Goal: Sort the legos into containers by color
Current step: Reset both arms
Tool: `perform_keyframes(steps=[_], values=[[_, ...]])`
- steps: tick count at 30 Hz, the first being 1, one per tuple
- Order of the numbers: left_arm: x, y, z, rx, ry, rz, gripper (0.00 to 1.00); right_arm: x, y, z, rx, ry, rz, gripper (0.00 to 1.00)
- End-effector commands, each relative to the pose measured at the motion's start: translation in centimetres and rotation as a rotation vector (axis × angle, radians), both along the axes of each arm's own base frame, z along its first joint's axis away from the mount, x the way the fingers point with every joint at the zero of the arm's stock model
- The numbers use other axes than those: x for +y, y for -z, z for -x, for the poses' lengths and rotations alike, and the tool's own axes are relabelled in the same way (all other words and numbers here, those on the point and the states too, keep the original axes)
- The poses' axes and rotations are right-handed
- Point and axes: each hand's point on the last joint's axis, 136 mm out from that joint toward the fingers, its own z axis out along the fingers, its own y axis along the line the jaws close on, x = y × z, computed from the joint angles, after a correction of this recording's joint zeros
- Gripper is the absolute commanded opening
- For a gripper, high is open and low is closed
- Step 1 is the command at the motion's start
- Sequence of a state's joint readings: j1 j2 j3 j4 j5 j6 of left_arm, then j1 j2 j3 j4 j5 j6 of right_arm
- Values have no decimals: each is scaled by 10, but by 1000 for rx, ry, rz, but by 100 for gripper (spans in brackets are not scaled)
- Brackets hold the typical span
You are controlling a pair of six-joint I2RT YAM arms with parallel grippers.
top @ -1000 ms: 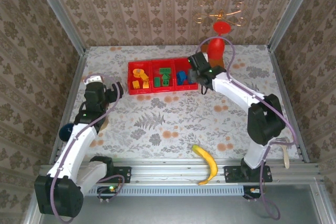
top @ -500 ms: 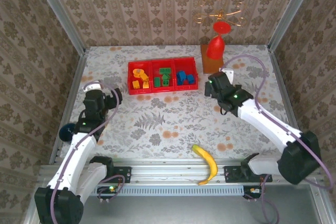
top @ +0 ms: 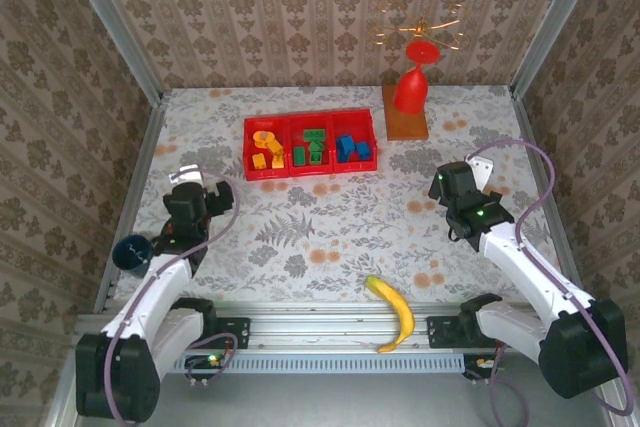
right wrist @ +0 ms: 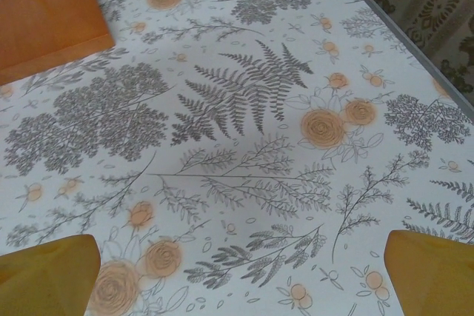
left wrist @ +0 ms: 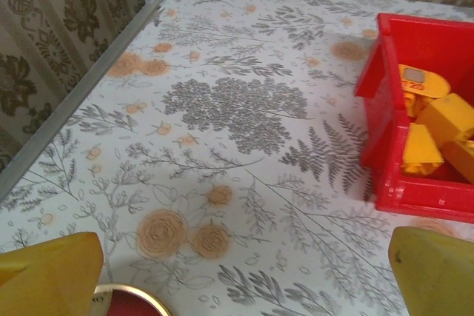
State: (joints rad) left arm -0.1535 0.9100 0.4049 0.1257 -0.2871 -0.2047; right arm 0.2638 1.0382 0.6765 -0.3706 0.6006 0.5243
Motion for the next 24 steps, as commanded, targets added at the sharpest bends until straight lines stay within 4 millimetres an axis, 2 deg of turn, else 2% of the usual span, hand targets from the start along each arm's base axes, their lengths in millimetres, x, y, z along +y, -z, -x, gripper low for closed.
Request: perform_keyframes(steps=[1,8,16,24], values=[[10,-8,-14,-34,-5,-73,100,-13,-5,-6,-56,53,41,100],[19,0,-30,-80,29,-104,100,-21,2,-14,-51,44,114,100],[15,1,-41,-188,121,-161,100,-29,-4,-22,-115,42,167,100],[15,18,-49,-189,164,-114,100,-35,-4,-31,-190,25,184,100]])
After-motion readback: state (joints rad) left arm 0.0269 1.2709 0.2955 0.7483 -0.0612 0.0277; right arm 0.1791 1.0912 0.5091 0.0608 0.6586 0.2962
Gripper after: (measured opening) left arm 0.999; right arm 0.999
